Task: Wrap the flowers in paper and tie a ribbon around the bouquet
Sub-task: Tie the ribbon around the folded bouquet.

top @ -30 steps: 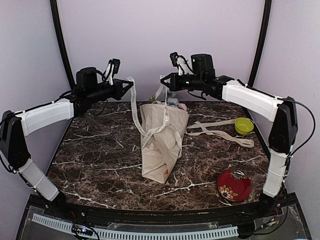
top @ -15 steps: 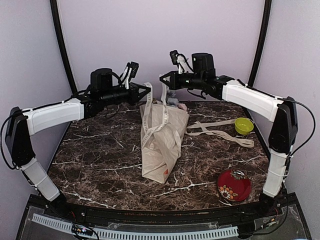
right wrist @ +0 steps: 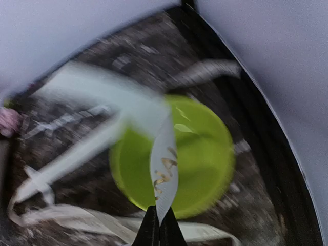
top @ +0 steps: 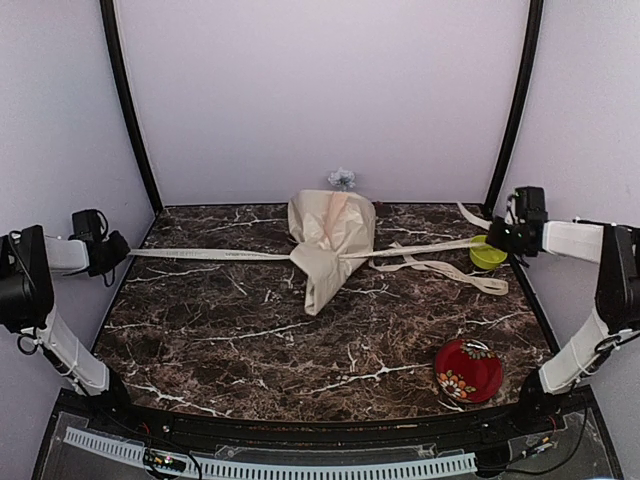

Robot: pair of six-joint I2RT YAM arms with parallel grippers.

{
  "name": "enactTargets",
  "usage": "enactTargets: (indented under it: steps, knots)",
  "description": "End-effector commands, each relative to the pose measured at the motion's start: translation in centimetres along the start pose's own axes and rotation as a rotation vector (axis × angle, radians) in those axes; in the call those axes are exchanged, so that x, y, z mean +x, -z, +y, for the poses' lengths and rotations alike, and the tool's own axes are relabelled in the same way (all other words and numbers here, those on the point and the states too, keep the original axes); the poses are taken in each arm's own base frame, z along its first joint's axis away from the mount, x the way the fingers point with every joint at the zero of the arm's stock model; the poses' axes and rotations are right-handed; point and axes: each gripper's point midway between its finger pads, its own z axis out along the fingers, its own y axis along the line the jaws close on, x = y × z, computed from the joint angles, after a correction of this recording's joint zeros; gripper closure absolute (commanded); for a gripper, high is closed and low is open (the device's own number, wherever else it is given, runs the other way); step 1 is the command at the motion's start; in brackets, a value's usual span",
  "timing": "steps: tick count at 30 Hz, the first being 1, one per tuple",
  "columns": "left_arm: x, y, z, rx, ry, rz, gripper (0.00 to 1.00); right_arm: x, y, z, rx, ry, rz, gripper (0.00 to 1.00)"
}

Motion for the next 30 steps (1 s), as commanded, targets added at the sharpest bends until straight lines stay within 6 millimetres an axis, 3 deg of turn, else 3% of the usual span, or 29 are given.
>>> enactTargets:
  steps: [1,4,16,20,24,27,30]
  knots:
    - [3.3,1.1,3.6,-0.137,0.063,0.073,1.0,5.1,4.5,-11.0,0.366,-0.082,0.022,1.0]
    - [4.3,1.3,5.5,-0.191,0.06,0.073,1.0,5.9,5.4,-12.1,0.389,-0.121,0.007,1.0]
    - [2.2,1.2,5.7,-0.217,0.012,0.048,1.0,5.1,6.0,-12.8,0.403,-0.125,0.002,1.0]
    - [2.3,1.1,4.4,-0.146,0.005,0.046,1.0,4.8,5.7,-12.2,0.369,-0.112,0.011,1.0]
    - [2.1,1.3,1.0,-0.066,-0.057,0.037,1.0,3.9,5.8,-10.5,0.314,-0.083,0.002,1.0]
    - [1.7,1.9,-4.1,0.039,-0.155,0.014,1.0,3.0,5.6,-7.6,0.244,-0.018,0.005,1.0]
    - [0.8,3.2,-9.7,0.158,-0.245,-0.021,1.0,2.5,5.5,-3.3,0.134,0.06,0.031,1.0]
